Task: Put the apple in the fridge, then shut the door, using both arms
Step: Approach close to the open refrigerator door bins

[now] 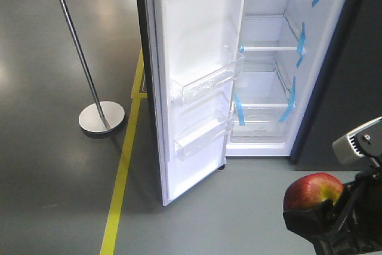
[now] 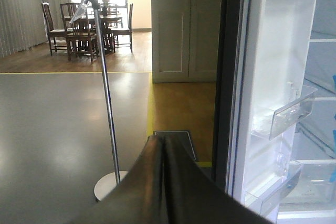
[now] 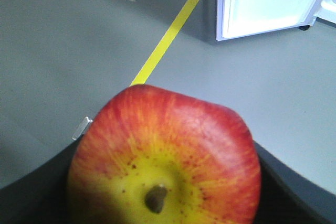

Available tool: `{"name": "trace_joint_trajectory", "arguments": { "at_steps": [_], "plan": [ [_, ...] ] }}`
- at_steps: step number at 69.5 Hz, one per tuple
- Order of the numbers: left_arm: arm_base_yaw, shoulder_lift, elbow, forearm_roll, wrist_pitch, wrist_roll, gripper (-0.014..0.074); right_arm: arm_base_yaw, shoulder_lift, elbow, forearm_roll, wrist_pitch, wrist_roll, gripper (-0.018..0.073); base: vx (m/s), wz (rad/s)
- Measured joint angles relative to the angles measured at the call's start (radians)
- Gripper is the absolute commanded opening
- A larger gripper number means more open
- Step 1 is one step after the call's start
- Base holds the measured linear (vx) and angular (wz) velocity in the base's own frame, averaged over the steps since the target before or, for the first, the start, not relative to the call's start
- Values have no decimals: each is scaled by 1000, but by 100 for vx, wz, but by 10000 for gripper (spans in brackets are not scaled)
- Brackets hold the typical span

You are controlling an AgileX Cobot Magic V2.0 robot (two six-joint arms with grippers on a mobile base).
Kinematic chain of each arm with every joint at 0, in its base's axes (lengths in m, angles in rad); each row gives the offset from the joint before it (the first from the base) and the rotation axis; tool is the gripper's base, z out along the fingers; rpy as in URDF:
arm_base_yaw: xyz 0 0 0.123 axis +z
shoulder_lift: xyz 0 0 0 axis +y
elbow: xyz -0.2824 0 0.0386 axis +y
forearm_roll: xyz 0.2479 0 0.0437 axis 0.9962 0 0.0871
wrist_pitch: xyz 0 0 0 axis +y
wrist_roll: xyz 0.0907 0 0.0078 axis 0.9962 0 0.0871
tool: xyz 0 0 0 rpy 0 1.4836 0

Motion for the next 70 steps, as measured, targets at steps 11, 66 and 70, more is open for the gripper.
{"name": "trace_joint_trajectory", "arguments": {
  "at_steps": [11, 66, 70],
  "plan": [
    [0, 0, 0, 0, 0, 0, -6, 0, 0, 0, 0, 0, 0, 391, 11, 2],
    [0, 0, 0, 0, 0, 0, -6, 0, 0, 0, 0, 0, 0, 391, 11, 3],
    [0, 0, 0, 0, 0, 0, -6, 0, 0, 0, 0, 0, 0, 391, 12, 1]
  ]
}}
